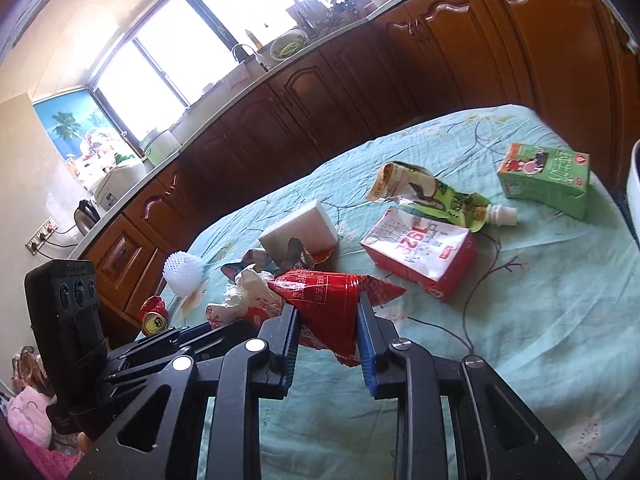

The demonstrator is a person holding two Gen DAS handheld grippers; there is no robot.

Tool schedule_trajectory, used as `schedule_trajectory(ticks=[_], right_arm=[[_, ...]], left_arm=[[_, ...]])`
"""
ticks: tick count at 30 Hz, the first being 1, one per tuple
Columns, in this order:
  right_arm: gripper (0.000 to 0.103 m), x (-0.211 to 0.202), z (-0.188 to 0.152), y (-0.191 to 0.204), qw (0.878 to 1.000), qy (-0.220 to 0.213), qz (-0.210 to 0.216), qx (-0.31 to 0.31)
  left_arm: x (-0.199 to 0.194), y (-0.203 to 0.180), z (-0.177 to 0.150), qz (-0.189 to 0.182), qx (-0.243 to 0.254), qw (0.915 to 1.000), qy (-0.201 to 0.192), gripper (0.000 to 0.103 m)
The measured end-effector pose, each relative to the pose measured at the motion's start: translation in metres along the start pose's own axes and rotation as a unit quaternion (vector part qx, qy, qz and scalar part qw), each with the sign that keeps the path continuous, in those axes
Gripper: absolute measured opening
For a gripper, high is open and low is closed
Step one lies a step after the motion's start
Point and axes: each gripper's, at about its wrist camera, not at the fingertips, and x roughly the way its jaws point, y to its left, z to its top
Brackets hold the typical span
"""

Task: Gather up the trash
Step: 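Grasp the red packet with the right tool while the left tool grasps the white printed bag, then carry both items over the bin and open both tools to drop them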

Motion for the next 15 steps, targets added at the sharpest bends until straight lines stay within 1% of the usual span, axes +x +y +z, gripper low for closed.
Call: schedule_trajectory(ticks=[5, 15], right_arm=[[0.027, -0.03, -0.002, -0.018, 0.999, -0.027, -0.032, 0.009], [0.027, -0.081, -0.007, -0.06, 0.993, -0.064, -0.089, 0.035]], left_arm=[[0.0, -0.024, 0.004, -0.021, 0.02, 0.9996, -0.002, 0.024], [0.02, -0.076, 0.007, -0.058, 0.058, 0.9966, 0.012, 0.024]])
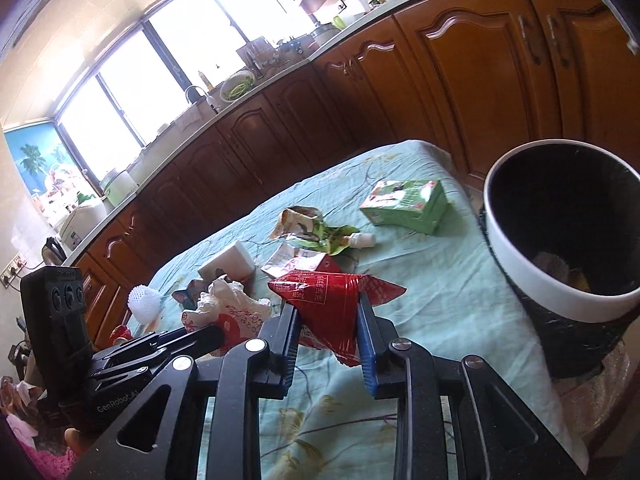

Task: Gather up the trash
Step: 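Carry both items over the bin and open both tools to drop them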

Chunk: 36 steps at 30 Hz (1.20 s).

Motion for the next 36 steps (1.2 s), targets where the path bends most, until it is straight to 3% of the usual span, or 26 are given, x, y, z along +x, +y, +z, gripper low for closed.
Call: schedule_trajectory(ticks=[18, 36], right_arm=[[0.027, -0.053, 0.013, -0.067, 0.995, -0.052, -0.075, 0.036], [0.027, -0.068, 0.042, -0.125, 0.988, -0.064, -0.135, 0.046]], left_arm=[[0.044, -0.088, 0.025, -0.048, 0.066, 0.9964, 0.02, 0.024], [0.1, -0.155, 0.065, -0.078, 0.112, 0.9897, 0.045, 0.025]])
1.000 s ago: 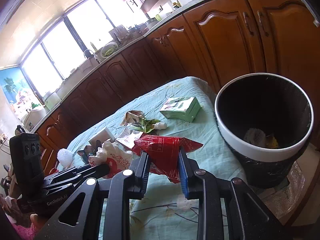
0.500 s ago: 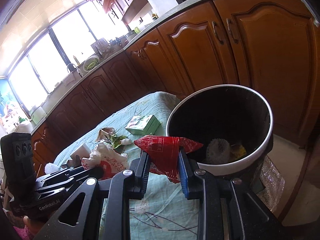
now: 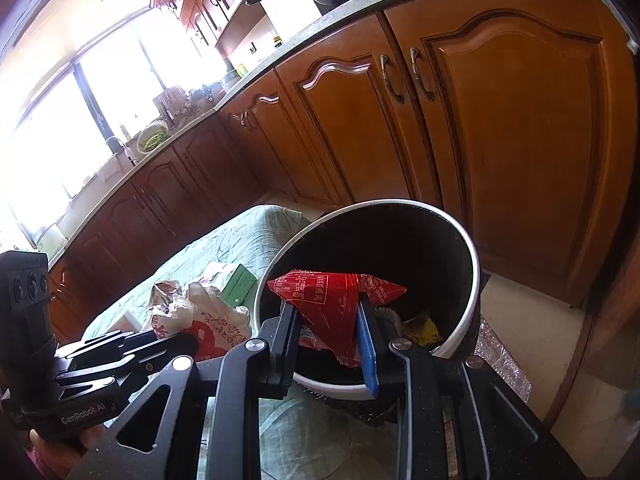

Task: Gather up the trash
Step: 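Carry both items over the bin and open both tools to drop them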

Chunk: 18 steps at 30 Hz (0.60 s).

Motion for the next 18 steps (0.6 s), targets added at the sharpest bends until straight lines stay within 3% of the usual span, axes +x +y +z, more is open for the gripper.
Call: schedule_trajectory(ticks=[9, 18], right_arm=[[0.027, 0.014, 0.014, -0.013, 1.0, 0.012, -0.013, -0.002], [0.027, 0.028, 0.017, -0.022, 0.999, 0.033, -0.025, -0.006]], left_arm=[[0.028, -0.013, 0.03, 0.0, 0.021, 0.9997, 0.015, 0.025], [0.058, -0.019, 0.039, 0.004, 0.022, 0.9987, 0.046, 0.025]])
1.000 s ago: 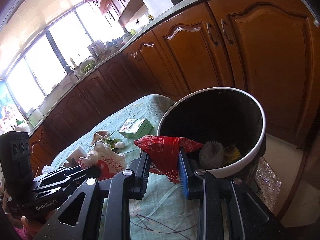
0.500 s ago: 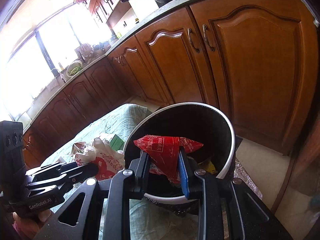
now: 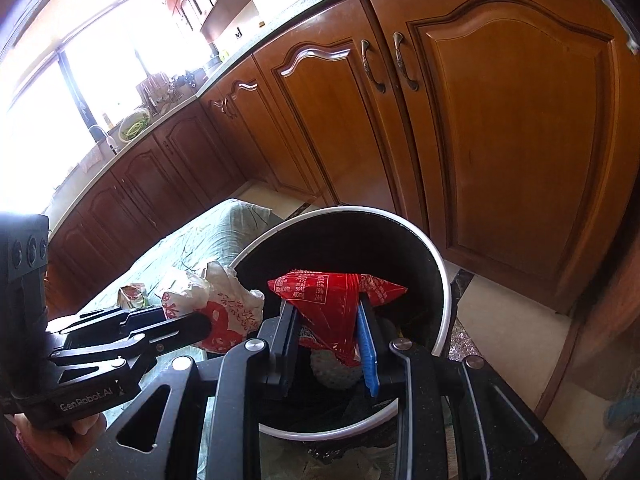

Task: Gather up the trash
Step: 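Carry both items over the bin and open both tools to drop them, then move both open tools back toward the remaining trash on the table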

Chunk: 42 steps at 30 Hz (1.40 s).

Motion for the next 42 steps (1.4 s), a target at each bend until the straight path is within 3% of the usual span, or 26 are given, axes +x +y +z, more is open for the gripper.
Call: schedule_trajectory(ticks=[5, 7, 10, 19, 28, 42], right_arm=[[0.039, 0.005, 0.002, -0.004, 1.0, 0.007, 0.001, 0.005], [0.05, 0.006, 0.002, -0.008, 1.0, 0.006, 0.003, 0.011], [0.055, 0.0, 0.001, -0.01, 1.0, 0.001, 0.006, 0.02], [0.083, -0.022, -0.015, 0.005, 0.998, -0.034, 0.03, 0.034], [0.086, -0.025, -0.044, 0.046, 0.997, -0.028, 0.067, 0.032], [0.086, 0.001, -0.079, 0.14, 0.99, 0.022, 0.128, -0.049]], left_arm=[[0.014, 0.001, 0.003, 0.002, -0.01, 0.9998, 0.017, 0.031], [0.017, 0.0, 0.005, 0.002, -0.013, 0.9998, 0.017, 0.038], [0.014, 0.0, 0.004, 0.003, -0.013, 0.9998, 0.011, 0.051], [-0.017, 0.012, -0.024, 0.012, -0.032, 0.9991, -0.025, 0.057], [-0.056, 0.049, -0.079, 0.033, -0.086, 0.9949, -0.042, 0.058], [-0.118, 0.115, -0.155, 0.095, -0.148, 0.9826, -0.059, 0.058]])
